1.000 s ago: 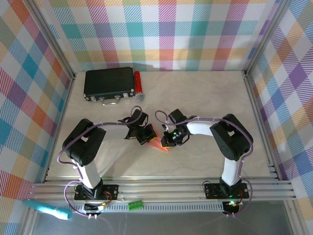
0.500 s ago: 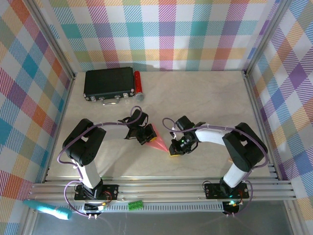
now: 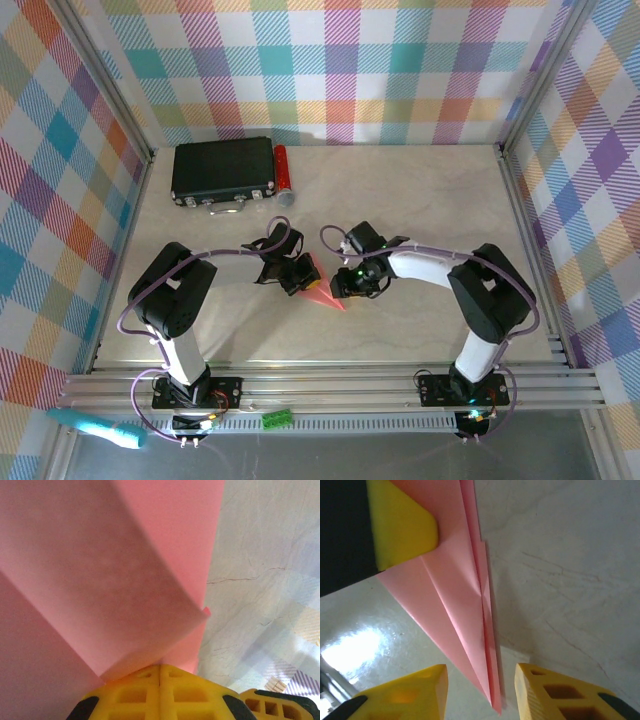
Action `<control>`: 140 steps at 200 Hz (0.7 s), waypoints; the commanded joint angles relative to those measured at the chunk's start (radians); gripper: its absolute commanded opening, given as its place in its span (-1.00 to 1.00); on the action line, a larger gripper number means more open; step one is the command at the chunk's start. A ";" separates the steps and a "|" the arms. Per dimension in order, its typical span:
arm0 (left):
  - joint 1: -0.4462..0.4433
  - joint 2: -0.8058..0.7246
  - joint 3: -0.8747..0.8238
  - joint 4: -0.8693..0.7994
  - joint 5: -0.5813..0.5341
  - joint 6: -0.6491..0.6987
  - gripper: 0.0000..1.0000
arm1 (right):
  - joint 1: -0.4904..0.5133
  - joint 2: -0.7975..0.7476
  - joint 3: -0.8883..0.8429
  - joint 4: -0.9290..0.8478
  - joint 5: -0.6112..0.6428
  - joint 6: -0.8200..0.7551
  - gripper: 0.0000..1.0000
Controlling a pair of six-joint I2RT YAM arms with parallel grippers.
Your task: Fold a paper plane with a square sheet of paper (pick it up from the middle)
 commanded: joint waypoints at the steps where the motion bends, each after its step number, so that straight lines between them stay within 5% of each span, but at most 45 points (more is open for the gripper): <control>1: 0.011 0.055 -0.025 -0.157 -0.120 -0.014 -0.85 | 0.018 0.027 0.036 -0.045 0.034 -0.060 -0.14; 140: 0.011 -0.043 0.026 -0.026 -0.007 -0.033 -0.72 | 0.043 0.149 0.044 -0.097 0.054 -0.088 -0.55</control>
